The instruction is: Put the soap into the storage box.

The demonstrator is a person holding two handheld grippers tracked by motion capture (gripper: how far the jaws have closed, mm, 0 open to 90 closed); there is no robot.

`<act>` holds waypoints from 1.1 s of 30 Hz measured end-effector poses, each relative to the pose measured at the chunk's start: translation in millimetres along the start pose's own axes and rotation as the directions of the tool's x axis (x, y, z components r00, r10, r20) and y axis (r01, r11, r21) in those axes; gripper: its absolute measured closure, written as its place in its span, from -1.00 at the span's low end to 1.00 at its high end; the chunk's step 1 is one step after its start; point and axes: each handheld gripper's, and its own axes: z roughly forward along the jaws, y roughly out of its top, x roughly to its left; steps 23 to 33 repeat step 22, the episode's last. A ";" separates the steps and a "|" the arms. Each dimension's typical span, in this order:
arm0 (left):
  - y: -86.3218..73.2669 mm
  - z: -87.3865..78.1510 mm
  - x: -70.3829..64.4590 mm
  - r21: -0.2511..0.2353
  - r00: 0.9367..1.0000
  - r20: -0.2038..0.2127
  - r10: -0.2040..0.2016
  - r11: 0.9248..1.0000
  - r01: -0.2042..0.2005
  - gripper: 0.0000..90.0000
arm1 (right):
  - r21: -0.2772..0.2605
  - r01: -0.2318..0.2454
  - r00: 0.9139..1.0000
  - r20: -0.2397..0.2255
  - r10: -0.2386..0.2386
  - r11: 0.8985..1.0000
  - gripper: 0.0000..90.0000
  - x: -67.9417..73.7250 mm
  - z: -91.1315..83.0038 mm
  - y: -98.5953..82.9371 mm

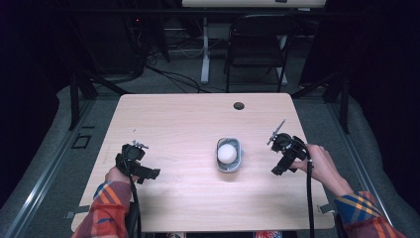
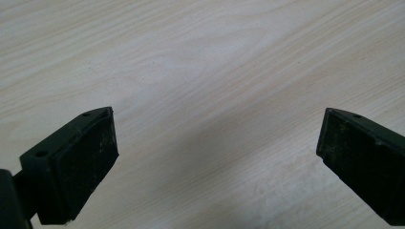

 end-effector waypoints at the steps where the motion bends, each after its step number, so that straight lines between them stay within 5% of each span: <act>1: 0.0 0.1 0.0 0.000 1.000 0.000 0.000 1.000 0.000 -1.00 | 0.008 -0.007 1.000 -0.007 0.007 1.000 -0.85 -1.1 3.1 -7.8; 13: 0.7 0.4 -0.9 0.008 1.000 0.006 0.006 1.000 -0.006 -1.00 | 0.006 -0.095 0.995 -0.032 0.095 0.995 -0.85 1.6 33.5 -54.7; 17: 0.8 0.4 -1.0 0.010 1.000 0.008 0.009 1.000 -0.009 -1.00 | 0.081 -0.087 0.995 -0.040 0.091 0.993 -0.85 1.7 44.5 -59.0; 20: 0.9 0.6 -1.0 0.009 1.000 0.007 0.012 1.000 -0.012 -1.00 | 0.076 -0.098 0.994 -0.044 0.102 0.992 -0.82 0.5 46.9 -59.6; 21: 0.9 0.9 -0.8 0.010 1.000 0.008 0.011 1.000 -0.011 -0.99 | 0.109 -0.067 0.997 -0.042 0.071 0.992 -0.81 -2.2 44.5 -57.4; 33: 0.9 0.9 -0.8 0.010 1.000 0.008 0.011 1.000 -0.011 -1.00 | 0.100 -0.079 0.996 -0.041 0.084 0.992 -0.80 -1.4 45.3 -57.4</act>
